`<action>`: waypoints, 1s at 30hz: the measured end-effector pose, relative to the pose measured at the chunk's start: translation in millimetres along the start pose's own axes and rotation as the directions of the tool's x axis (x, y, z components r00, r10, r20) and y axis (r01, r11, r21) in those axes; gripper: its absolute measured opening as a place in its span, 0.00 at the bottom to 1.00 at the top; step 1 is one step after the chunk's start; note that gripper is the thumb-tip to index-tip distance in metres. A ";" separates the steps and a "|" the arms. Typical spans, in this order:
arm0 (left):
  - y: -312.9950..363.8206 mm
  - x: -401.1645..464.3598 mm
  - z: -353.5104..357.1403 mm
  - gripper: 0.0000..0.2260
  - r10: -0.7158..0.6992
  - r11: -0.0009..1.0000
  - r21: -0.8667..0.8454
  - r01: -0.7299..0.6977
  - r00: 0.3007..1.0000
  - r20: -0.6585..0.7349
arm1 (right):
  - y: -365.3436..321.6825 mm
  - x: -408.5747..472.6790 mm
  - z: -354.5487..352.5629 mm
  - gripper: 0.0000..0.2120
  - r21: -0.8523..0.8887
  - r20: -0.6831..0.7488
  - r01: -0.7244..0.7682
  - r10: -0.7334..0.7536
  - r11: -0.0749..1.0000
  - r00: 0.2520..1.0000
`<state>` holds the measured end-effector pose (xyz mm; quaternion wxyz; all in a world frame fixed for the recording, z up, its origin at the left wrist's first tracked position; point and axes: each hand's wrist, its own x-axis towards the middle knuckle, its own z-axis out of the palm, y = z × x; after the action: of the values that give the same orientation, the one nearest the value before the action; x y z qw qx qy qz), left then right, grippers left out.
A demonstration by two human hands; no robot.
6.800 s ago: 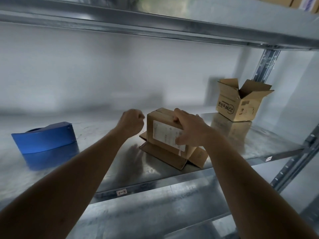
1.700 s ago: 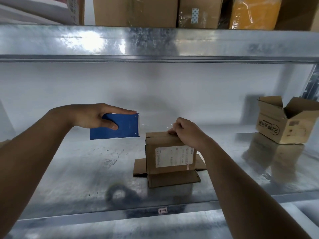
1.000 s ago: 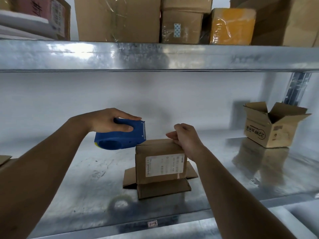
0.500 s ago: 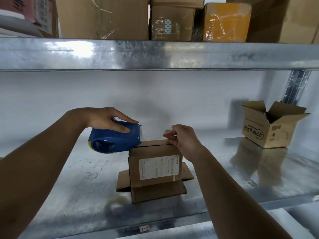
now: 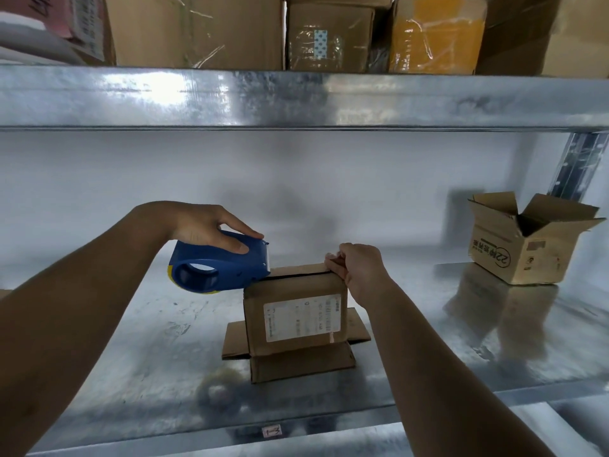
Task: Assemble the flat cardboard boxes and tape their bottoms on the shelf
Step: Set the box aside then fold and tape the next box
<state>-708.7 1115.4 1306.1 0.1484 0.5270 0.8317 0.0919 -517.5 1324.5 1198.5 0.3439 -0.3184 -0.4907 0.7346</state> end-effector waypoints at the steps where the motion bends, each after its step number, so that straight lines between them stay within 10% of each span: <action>1: 0.7 0.3 0.3 0.13 -0.010 1.000 0.016 0.010 1.000 0.006 | -1.0 1.8 -2.0 0.07 -0.112 -0.009 0.027 -0.028 0.993 1.000; 8: 8.0 5.8 -2.6 0.14 -0.028 0.996 0.084 0.025 0.999 0.042 | -24.6 6.5 -8.3 0.06 -0.553 0.042 0.055 -0.038 0.831 0.998; 30: 19.0 25.2 -8.0 0.14 -0.061 0.984 0.172 0.040 0.991 0.119 | -4.1 13.3 -38.0 0.05 -0.426 0.117 -0.074 0.136 0.902 0.984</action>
<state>-705.4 1146.4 1315.8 0.1564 0.5210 0.8389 -0.0158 -493.6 1355.6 1188.6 0.1909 -0.3571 -0.6428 0.6503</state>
